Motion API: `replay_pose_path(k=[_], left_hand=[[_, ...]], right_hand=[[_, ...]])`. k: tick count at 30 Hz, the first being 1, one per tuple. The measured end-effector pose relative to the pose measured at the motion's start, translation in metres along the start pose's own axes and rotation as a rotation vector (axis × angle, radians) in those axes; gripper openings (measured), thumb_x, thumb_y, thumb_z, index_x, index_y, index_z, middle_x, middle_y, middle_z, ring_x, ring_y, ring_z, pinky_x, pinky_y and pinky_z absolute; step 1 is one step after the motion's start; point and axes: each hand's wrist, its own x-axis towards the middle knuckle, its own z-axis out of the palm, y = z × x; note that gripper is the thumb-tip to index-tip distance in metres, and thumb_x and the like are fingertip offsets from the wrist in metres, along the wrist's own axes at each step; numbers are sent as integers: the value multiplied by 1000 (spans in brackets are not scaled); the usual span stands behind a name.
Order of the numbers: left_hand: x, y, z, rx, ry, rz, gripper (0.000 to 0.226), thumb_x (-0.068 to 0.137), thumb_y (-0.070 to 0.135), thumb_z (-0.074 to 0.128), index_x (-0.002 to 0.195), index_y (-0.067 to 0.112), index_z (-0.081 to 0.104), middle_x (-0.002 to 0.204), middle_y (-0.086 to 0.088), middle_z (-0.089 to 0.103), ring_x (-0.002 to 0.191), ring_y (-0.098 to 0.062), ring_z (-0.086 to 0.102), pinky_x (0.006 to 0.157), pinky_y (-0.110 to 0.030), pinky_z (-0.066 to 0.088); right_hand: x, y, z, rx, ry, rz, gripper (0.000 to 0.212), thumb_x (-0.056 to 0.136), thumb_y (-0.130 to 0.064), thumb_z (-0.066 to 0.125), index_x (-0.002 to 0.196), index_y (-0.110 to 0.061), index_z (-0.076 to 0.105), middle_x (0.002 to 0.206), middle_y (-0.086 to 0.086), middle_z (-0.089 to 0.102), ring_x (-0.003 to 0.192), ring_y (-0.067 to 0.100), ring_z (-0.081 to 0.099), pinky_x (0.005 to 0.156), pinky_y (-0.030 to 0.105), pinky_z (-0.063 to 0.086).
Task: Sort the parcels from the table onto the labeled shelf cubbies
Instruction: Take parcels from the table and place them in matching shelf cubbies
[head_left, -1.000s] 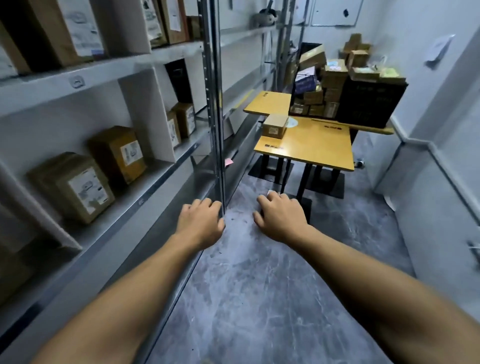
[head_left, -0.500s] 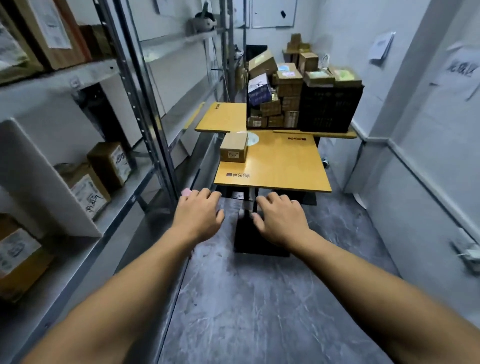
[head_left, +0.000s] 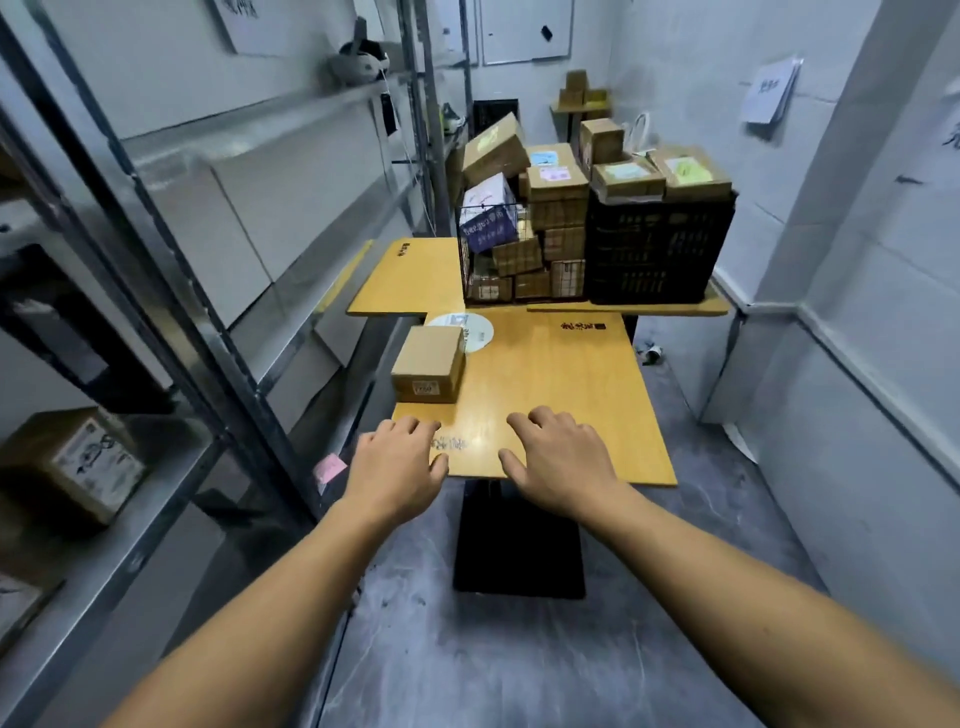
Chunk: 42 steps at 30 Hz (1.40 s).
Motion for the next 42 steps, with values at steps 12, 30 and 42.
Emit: replay_pose_path(k=[12,30,42], left_hand=[[118,-29,49,3,17,-173,58,86,59,46,135,28,49,131,5,55,122,-20,47,97,-39,37],[328,-155,162,-239,-157,-213,55,88,55,47,137,30,43,133,4,46,119,-20,44,97,-41,39],[312,-164,203,-642,-323,-427,64,94,43,52,150,33,24,144,-3,44,128,-26,47,104,-45,41]], right_hand=[[166,42,52,26,-99,-145,53,94,-61,39,132,-25,49,127,5,57,112,31,56,86,43,46],[372,25,139,240,-307,97,54,98,-54,43,145,-28,38,138,3,51,126,27,50,95,41,47],[374,4,197,615,-458,191,61,98,-52,51,152,-33,30,152,2,34,133,22,45,107,31,40]])
